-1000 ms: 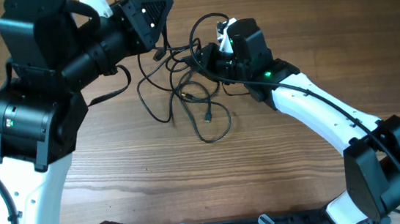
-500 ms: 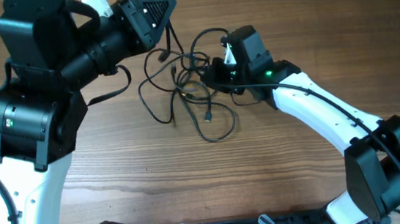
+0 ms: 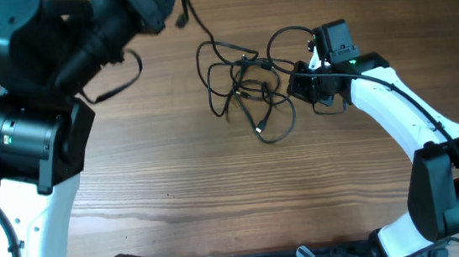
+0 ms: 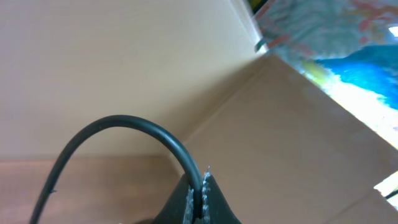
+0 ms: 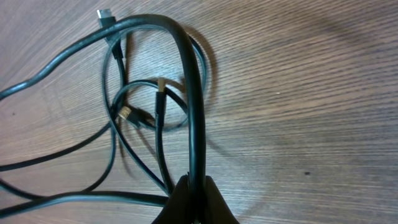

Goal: Untangle cables

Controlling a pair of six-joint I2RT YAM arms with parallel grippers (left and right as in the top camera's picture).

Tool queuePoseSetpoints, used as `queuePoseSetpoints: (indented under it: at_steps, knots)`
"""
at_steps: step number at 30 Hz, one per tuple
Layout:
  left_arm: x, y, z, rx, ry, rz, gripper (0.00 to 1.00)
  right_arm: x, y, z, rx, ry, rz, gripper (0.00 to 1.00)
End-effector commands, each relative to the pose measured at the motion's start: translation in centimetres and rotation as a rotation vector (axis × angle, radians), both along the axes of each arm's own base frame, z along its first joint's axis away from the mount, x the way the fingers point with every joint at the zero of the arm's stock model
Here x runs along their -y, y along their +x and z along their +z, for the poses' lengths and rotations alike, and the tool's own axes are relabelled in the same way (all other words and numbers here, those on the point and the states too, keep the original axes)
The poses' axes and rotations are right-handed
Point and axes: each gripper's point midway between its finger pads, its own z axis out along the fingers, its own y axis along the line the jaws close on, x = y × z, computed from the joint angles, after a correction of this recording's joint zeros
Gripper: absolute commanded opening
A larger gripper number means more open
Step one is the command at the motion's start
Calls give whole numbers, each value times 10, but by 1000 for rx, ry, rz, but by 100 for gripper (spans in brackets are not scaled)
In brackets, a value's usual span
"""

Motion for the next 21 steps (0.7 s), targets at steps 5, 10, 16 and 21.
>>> queuePoseSetpoints:
  at_steps: [5, 10, 16, 21]
  knots:
    - [-65, -11, 91, 293, -181, 346, 4, 8, -5, -11, -22, -62, 0, 4]
    - [-82, -7, 97, 271, -271, 434, 4, 9, -8, -15, -31, -63, 0, 4]
    - [-69, 36, -78, -326, 85, 466, 4, -7, -7, -9, 15, -15, 119, 13]
    - [-37, 47, -161, -492, 342, 263, 4, -22, -1, 19, 91, 32, 244, 55]
